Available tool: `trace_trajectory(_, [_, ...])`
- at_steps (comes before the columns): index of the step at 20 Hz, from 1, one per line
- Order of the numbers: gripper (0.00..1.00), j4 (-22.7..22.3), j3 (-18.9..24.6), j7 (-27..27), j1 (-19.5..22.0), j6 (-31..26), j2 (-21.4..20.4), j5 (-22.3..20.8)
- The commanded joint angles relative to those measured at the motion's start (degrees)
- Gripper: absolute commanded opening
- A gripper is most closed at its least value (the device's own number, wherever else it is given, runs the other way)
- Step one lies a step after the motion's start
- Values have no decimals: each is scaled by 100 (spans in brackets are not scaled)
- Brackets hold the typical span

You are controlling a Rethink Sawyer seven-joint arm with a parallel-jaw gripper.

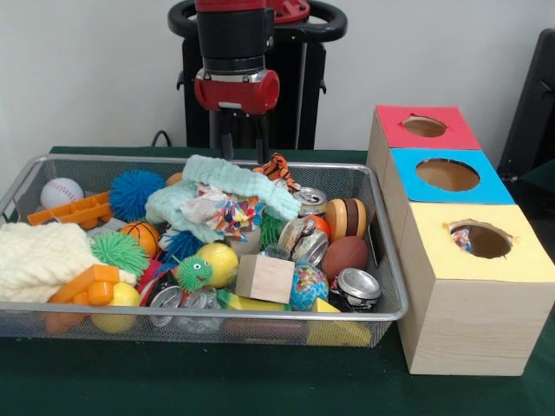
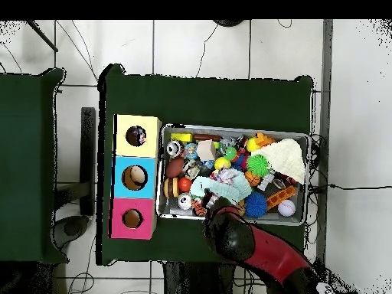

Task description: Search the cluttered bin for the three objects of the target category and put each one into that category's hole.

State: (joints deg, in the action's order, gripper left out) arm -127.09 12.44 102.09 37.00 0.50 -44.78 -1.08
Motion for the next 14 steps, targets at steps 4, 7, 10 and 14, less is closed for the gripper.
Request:
trace_trajectory(4, [100, 352, 143, 1099, 305, 423, 111, 68])
trace_trajectory(7, [100, 478, 249, 972, 424, 283, 129, 43])
trace_trajectory(10, [100, 571, 361, 865, 529, 102, 61, 49])
trace_trajectory(14, [100, 873, 594, 634, 731, -132, 84, 18])
